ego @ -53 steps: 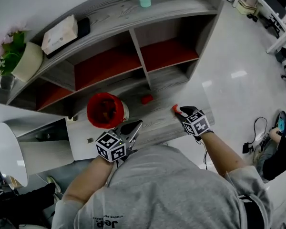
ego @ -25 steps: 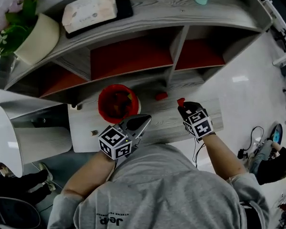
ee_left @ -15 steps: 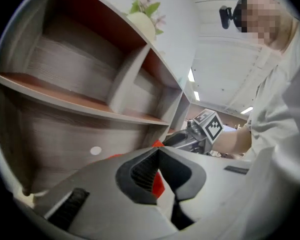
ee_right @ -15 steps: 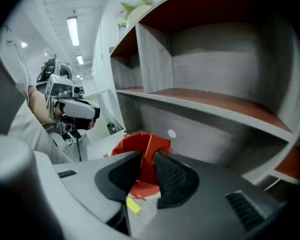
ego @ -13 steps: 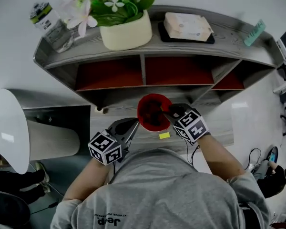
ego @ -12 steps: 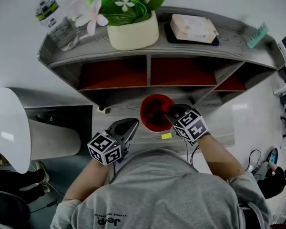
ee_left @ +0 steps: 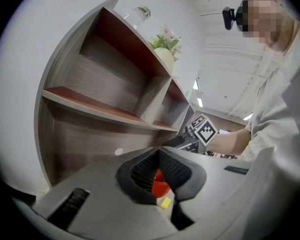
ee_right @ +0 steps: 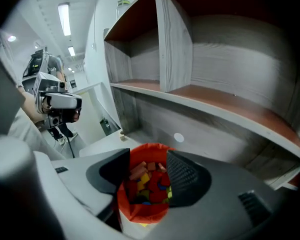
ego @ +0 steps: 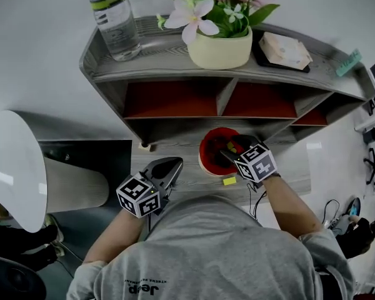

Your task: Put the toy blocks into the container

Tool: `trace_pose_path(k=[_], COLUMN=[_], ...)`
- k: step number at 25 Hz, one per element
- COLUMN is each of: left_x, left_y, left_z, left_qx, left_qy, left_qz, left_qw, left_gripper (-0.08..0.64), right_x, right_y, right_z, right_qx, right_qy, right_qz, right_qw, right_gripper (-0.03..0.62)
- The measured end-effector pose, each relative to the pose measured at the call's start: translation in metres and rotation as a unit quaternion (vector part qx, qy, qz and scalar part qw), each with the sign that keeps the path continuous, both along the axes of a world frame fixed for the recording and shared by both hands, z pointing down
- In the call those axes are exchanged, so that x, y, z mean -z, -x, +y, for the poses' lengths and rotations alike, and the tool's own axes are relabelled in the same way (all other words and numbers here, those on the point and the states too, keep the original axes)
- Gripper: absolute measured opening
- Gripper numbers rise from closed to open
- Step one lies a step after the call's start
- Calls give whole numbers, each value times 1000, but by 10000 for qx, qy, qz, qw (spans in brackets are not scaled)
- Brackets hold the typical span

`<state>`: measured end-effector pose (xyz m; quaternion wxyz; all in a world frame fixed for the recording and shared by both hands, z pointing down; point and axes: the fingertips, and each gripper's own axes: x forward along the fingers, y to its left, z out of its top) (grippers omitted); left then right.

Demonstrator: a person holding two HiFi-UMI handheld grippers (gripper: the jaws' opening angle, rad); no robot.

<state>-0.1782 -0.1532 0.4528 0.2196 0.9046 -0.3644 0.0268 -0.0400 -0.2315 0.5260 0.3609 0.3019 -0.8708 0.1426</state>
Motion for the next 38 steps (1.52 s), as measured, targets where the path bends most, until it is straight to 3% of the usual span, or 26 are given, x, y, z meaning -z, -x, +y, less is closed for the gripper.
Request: trace_pose_path(k=[4, 8, 12, 15, 18, 22, 26, 32, 35, 38], left_x=[1, -3, -20, -38, -58, -87, -111, -137, -143, -146], left_y=[2, -6, -22, -38, -56, -84, -107, -127, -129, -131], left_z=[-2, 0, 8, 14, 22, 30, 48, 46, 53, 58], left_qx=[-89, -201, -321, -382, -421, -422, -305, -201, -101, -43], left_qy=[-12, 5, 194, 396, 629, 911, 1268, 1412, 1525, 1581], left_qz=[49, 78, 80, 60, 15, -7, -58, -43, -26, -4], left_qw=[9999, 9998, 9993, 9985, 9971, 9950, 9914, 9898, 9882, 9874], left_gripper=[12, 12, 12, 12, 12, 12, 12, 12, 12, 12], right_x=[16, 25, -18, -68, -117, -171, -222, -267, -268, -267], right_y=[-12, -46, -91, -101, -94, -80, -76, -78, -77, -78], right_z=[2, 12, 39, 67, 94, 106, 123, 117, 122, 126], right_qx=[-122, -303, -326, 120, 879, 1763, 2554, 3153, 3261, 3348], right_qy=[-178, -283, -98, 243, 496, 496, 438, 277, 374, 372], right_qz=[-139, -687, -505, -157, 258, 627, 979, 1289, 1137, 1065], right_qw=[9997, 9968, 9981, 9995, 9946, 9811, 9609, 9398, 9377, 9355], right_gripper=[255, 247, 229, 229, 229, 229, 232, 238, 233, 171])
